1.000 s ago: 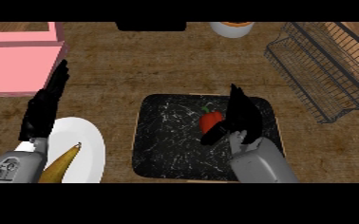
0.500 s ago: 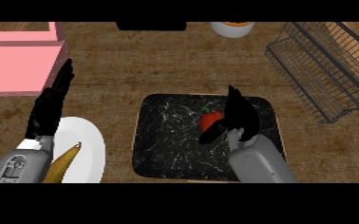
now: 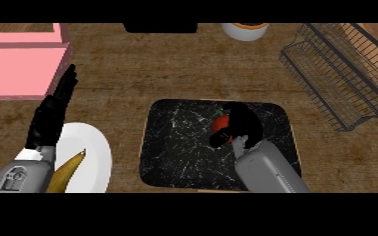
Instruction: Pick the bell pepper from the tray and place it in the tiered basket
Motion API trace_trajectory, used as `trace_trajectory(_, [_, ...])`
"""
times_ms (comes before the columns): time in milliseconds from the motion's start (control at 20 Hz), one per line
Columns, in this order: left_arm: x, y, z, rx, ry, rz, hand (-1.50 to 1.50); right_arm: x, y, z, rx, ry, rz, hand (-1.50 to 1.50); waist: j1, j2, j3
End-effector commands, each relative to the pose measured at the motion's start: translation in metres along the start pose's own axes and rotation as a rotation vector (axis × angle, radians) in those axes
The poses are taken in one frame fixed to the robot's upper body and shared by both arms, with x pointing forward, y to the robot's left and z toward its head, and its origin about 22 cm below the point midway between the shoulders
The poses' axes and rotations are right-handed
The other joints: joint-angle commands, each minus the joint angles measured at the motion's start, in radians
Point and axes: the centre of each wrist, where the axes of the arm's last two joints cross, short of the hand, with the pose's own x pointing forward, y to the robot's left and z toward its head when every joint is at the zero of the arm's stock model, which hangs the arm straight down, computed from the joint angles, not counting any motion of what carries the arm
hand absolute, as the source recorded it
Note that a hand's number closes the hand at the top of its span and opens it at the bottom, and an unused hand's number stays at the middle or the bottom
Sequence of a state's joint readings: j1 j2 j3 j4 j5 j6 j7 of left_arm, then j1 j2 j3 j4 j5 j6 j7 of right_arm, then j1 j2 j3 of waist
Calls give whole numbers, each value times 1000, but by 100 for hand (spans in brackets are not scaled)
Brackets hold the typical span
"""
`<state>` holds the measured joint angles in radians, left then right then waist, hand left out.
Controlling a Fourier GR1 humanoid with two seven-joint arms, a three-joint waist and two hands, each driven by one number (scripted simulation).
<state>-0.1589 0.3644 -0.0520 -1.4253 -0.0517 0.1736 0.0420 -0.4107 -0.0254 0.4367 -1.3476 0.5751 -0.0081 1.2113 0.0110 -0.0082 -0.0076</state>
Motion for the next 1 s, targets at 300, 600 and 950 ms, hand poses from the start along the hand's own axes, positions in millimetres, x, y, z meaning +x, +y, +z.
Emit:
trace_trajectory(300, [-3, 23, -3, 12, 2, -2, 0, 25, 16, 6, 2, 94, 99, 150, 2, 9, 7])
trace_trajectory(600, [8, 6, -13, -5, 16, 15, 0, 31, 4, 32, -24, 42, -83, 150, -11, 6, 7])
trace_trajectory(950, [12, -6, -5, -29, -49, -1, 0, 53, -91, -33, -384, 182, -276, 150, 41, 38, 4])
